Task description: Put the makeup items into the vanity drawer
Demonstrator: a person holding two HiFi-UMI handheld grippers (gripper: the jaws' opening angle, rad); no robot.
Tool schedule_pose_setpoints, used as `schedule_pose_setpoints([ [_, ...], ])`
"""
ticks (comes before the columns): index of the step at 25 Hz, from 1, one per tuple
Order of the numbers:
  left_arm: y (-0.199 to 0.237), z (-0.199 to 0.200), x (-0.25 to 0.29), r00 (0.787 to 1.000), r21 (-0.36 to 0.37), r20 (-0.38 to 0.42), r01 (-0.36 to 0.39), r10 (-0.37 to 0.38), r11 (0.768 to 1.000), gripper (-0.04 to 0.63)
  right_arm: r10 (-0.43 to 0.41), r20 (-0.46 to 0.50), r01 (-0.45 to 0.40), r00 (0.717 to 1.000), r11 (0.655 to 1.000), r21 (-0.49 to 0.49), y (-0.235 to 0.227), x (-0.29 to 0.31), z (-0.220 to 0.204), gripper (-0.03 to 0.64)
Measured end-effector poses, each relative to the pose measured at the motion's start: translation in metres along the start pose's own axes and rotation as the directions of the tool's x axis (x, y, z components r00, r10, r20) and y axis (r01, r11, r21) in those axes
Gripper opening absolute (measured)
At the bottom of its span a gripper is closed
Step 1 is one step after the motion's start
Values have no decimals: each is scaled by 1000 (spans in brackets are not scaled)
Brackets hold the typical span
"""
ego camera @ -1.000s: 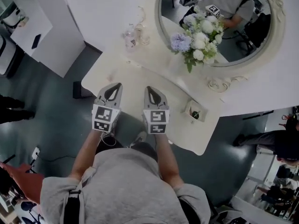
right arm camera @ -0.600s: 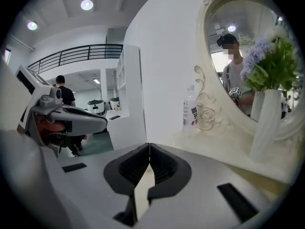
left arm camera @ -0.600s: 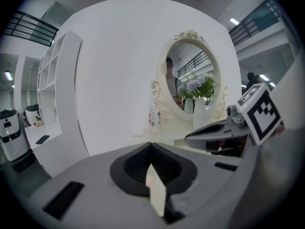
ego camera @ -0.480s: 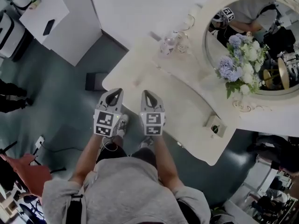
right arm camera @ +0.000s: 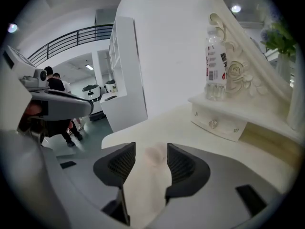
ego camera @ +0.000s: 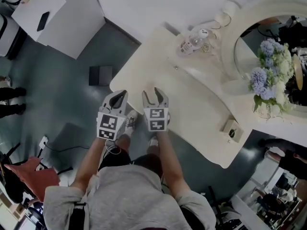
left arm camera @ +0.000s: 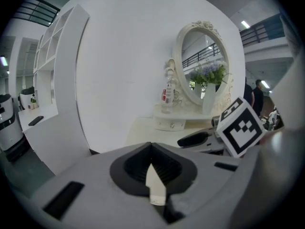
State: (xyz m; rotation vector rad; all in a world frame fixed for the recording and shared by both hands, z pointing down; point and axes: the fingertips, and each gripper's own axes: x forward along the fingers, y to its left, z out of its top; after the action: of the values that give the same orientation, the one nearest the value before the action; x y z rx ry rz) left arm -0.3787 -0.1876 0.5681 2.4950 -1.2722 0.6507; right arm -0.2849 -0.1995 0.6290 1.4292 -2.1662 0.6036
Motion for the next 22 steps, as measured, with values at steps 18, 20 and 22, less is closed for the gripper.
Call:
schedule_pose_setpoints([
  [18,10,-10,9,999,7,-29,21,-21,1000,2,-52,-44,51,998,998,-36,-9,21,-13,110],
  [20,4,-1,8,999,17,-17,28,-27,999,2,-59,-17,58,998,998,-37,-13,10,-4,110],
  [22,-4,11,9,999,31,1,38,-39,999,2,-73,12,73,997,997,-31,-19,-3,6,110],
])
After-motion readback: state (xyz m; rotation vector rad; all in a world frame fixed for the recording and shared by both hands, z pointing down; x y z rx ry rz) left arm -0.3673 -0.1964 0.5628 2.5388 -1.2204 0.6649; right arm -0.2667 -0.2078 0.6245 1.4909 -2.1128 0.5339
